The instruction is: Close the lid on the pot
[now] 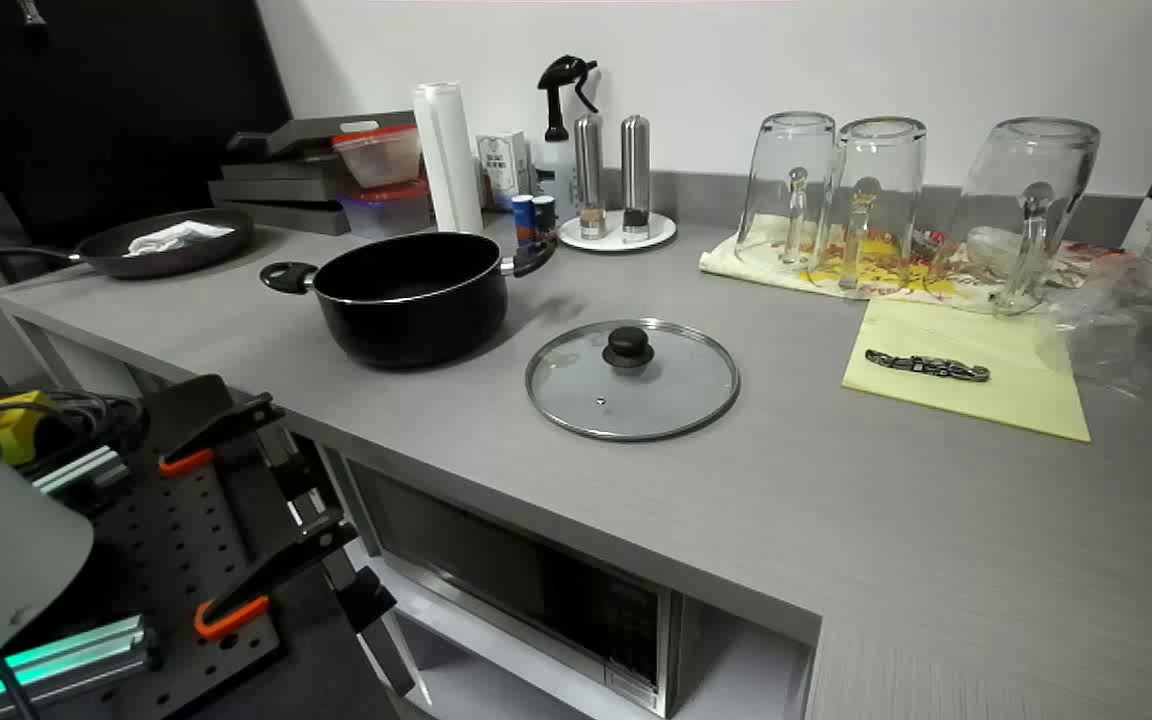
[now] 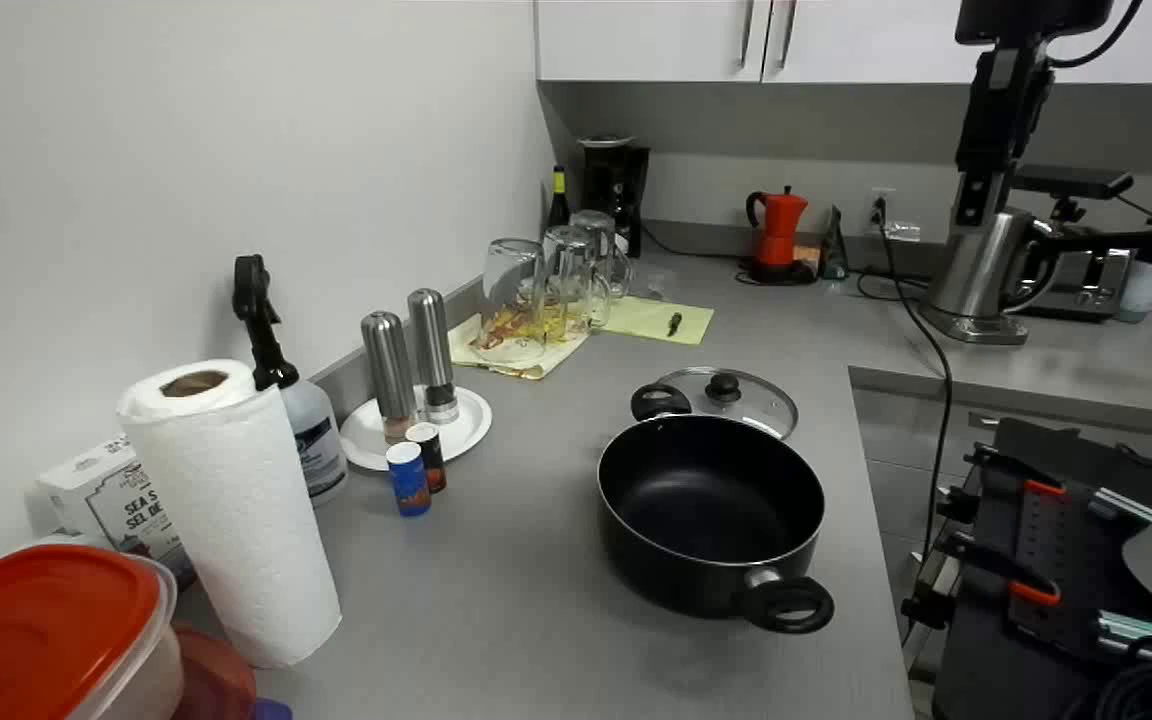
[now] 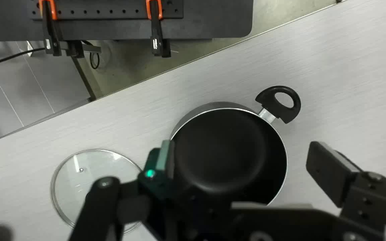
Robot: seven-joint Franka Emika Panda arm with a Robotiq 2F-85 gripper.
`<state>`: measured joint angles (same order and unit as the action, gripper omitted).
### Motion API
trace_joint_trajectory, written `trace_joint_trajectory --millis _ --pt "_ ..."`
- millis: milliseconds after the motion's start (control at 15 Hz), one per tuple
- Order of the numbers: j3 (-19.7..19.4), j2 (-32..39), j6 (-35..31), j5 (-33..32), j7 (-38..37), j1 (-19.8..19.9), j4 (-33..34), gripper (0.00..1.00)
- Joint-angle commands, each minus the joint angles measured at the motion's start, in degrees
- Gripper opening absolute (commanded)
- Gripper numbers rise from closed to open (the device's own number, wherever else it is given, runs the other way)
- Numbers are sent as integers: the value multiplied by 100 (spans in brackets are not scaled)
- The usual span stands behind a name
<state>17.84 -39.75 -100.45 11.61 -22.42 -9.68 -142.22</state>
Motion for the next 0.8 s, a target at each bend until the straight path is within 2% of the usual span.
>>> trace_joint_trajectory --millis 0,533,733 --pt "0 0 8 -1 2 4 13 100" --pt "-3 29 -32 -18 22 16 2 100" --pt "-7 303 -248 -193 13 183 -41 100"
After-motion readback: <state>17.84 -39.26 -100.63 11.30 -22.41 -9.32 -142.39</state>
